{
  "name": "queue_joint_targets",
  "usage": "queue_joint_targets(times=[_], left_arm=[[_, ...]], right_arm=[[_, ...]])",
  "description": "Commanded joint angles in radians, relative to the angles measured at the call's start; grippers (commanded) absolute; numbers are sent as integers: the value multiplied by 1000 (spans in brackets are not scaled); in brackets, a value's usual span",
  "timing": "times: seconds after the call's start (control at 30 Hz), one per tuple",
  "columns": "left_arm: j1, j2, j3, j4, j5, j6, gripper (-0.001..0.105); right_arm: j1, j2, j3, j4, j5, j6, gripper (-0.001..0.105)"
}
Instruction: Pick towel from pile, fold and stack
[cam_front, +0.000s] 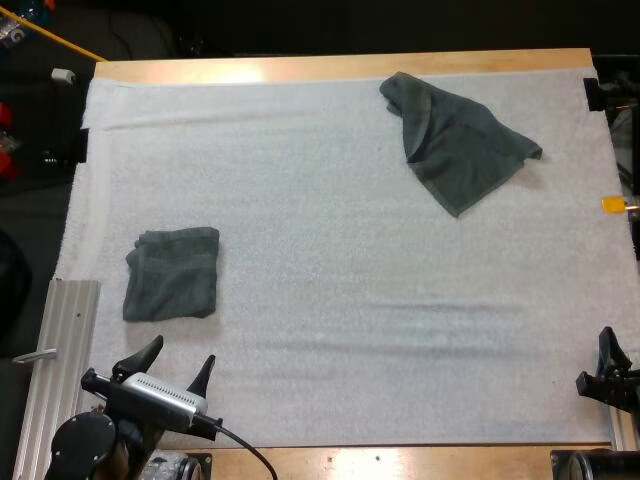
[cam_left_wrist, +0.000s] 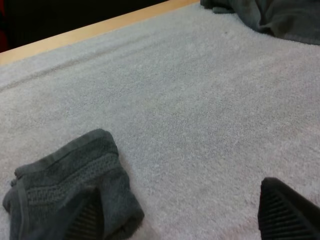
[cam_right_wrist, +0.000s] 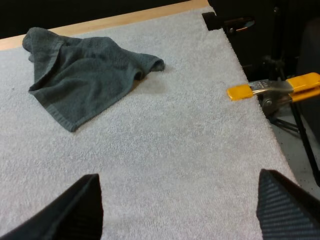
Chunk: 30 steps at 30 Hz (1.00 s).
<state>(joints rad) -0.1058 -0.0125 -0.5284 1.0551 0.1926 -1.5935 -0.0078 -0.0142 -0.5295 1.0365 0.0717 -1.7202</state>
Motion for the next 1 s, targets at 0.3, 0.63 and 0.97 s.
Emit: queue_joint_targets(times=[0.3, 0.63, 0.97], left_arm=[[-4, -44, -68, -21, 29, -1, 62], [-23, 118, -202, -67, 187, -56, 62], [-130, 232, -277, -73, 207, -56, 62]], right_arm=[[1, 30, -129, 77, -100, -8, 63], [1, 158, -321, 158, -339, -12, 63], [1, 259, -451, 158, -523, -3, 63]])
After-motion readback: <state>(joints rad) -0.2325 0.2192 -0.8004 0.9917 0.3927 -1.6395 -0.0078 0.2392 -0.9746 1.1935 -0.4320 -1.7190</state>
